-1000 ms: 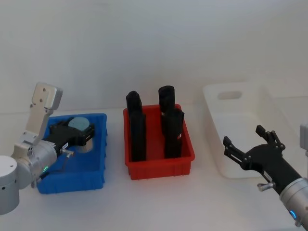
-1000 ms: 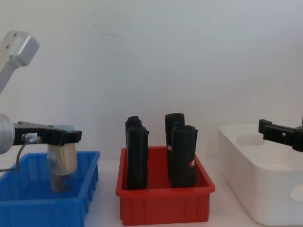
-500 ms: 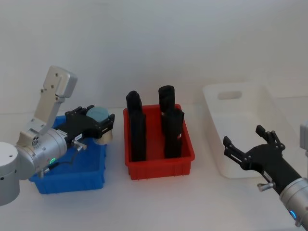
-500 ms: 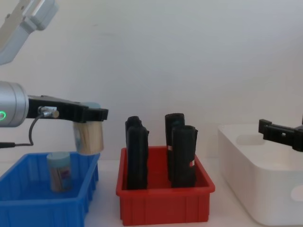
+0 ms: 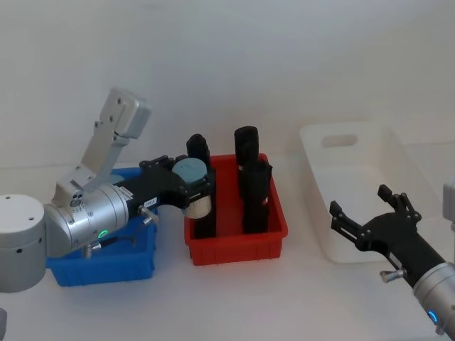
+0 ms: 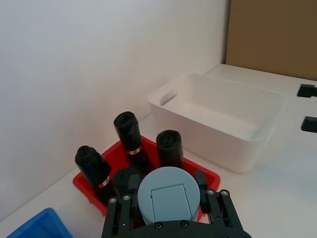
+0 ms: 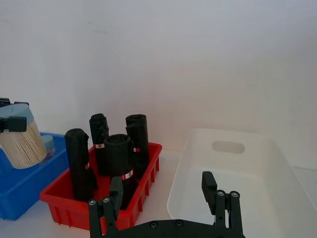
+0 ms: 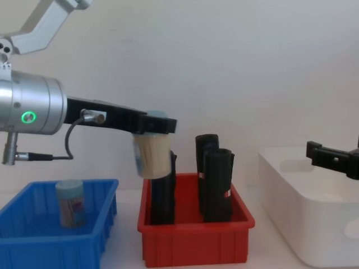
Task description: Pick the cotton swabs from the blue box and place them into the white box.
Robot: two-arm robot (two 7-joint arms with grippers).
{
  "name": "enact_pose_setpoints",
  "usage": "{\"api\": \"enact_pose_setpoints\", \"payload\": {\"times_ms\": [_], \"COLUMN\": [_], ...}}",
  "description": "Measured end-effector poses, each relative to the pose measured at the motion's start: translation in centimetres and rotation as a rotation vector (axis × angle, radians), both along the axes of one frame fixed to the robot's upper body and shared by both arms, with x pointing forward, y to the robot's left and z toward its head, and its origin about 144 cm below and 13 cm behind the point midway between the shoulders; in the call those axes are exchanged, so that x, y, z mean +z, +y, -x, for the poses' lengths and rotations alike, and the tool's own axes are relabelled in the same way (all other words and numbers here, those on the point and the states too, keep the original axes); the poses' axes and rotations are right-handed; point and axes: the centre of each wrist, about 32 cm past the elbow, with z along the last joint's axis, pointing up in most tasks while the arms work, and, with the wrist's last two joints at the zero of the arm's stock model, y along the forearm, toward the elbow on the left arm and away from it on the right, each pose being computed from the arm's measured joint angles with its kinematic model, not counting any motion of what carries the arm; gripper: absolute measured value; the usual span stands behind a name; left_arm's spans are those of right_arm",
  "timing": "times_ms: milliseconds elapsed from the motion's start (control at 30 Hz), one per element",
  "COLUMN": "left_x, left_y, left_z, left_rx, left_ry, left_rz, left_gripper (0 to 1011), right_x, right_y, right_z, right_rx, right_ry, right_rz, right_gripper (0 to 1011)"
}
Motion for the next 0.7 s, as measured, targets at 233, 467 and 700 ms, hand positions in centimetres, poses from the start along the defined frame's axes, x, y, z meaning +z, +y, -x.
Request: {"api": "enact_pose_setpoints", "payload": {"times_ms": [233,467,700], "left_x": [0.6,0.9,1.1], "left_y": [-1.3,-2.1,-2.5], "left_z": [-0.1,-0.1,-0.1], "left_rx": [-0.09,-0.148,-0.177], "left_ry": [0.02,0.034,0.041], "left_rz": [0.004,0.007,0.007], "left_gripper": [670,671,670], "right_x": [0.0,0.0,0.0], "right_y": [0.0,0.0,0.0], "right_z": [0.0,0.0,0.0], "right_rx": [0.0,0.0,0.001], "right_ry": [0.0,0.0,0.0], "right_rz": [0.0,0.0,0.0], "right_gripper": [1002,1002,1002]}}
